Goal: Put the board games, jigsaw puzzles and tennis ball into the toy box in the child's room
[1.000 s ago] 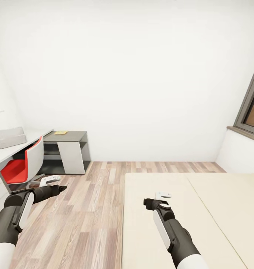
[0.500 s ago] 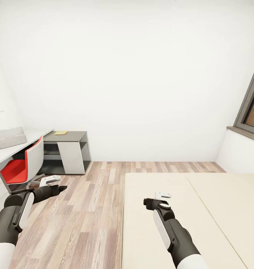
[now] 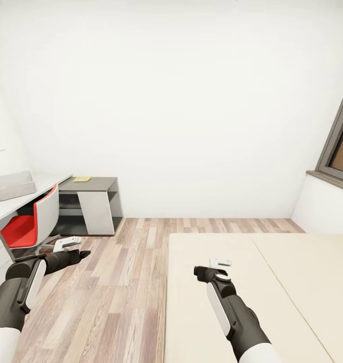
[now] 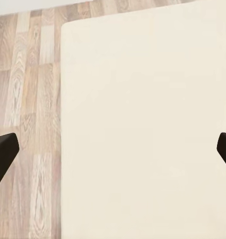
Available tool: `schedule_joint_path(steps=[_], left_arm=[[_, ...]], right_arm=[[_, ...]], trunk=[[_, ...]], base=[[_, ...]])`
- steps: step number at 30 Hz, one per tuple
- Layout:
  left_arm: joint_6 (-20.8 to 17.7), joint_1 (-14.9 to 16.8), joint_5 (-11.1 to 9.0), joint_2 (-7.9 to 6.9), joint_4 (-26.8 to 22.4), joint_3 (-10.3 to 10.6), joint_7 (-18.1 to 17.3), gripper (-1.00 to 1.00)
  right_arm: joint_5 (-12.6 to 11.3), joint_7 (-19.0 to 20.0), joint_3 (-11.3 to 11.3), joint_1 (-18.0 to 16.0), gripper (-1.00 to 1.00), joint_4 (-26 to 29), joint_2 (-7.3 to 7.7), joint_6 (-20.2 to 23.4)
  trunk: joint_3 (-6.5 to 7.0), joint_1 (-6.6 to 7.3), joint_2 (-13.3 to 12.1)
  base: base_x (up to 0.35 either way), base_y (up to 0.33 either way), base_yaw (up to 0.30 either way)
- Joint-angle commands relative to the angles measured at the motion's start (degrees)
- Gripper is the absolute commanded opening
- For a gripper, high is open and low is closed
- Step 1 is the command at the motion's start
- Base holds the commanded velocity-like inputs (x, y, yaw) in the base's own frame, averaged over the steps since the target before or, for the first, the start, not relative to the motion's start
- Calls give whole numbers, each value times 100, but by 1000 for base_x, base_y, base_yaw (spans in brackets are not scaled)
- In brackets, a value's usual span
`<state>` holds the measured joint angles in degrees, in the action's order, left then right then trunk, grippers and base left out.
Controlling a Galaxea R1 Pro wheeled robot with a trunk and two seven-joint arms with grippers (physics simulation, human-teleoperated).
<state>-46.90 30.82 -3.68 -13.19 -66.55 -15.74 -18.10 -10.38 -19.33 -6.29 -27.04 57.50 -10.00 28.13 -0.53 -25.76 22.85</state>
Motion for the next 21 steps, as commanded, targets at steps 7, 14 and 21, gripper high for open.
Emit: schedule_joint_path(steps=[7,14,21], left_arm=[[-38,3,-36,0,-2,-8,-4,100],[-40,3,-36,0,0,-8,-4,100],[-46,3,-36,0,-1,-14,-5,100]], right_arm=[[-61,-53,-9,-3,100,7,0,-44],[-61,-53,-6,-3,100,7,0,-52],[-61,-53,-11,-3,100,7,0,-53]], trunk=[[-6,-3,7],[-6,-3,7],[-6,-3,7]], base=[[0,0,0],[0,8,0],[0,115,0]])
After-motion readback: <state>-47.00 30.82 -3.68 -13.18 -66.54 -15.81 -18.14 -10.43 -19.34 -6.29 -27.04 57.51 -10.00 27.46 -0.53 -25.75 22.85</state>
